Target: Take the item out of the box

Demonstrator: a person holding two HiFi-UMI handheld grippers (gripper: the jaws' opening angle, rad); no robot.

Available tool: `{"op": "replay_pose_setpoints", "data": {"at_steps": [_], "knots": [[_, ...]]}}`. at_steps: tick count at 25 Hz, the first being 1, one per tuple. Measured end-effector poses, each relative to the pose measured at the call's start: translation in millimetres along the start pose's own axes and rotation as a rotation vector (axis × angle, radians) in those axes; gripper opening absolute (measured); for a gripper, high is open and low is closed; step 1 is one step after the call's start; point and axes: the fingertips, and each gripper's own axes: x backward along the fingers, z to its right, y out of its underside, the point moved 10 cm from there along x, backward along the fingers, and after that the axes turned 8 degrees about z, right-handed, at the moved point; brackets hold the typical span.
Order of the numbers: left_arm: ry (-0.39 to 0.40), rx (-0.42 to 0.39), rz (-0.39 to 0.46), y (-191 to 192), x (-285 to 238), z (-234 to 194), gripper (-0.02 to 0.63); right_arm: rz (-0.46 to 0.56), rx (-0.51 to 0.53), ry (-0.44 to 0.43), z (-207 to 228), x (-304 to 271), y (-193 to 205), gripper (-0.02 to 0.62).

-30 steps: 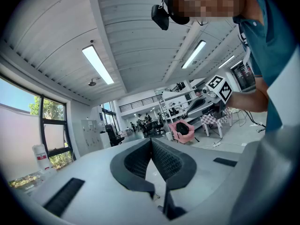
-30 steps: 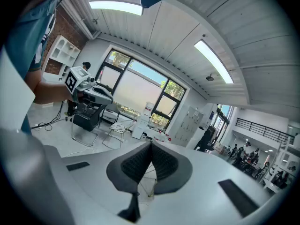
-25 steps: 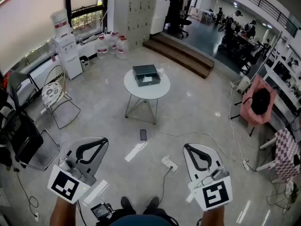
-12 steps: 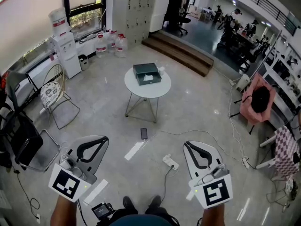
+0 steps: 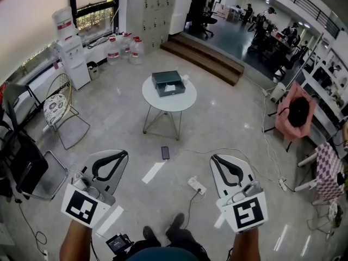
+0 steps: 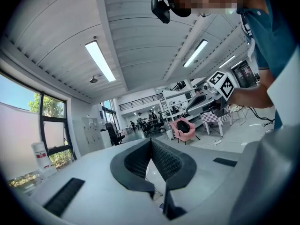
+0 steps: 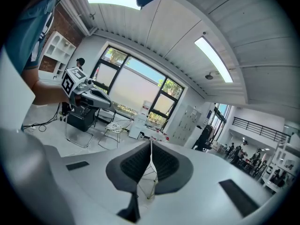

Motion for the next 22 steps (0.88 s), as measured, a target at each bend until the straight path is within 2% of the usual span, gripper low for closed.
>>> {"op": "replay_pose_setpoints", "data": {"at_steps": [10, 22], "knots": [[-0.018, -0.022, -0.01, 11.1, -62.5, -12.0, 0.018, 0.032, -0.033, -0.017, 52.3, -39.5, 34.4, 0.04], [-0.079, -0.012, -0.05, 29.1, -178.8, -23.6, 0.018, 0.068, -0.054, -0.075, 158.6, -95.3, 95.6, 0.04]]}}
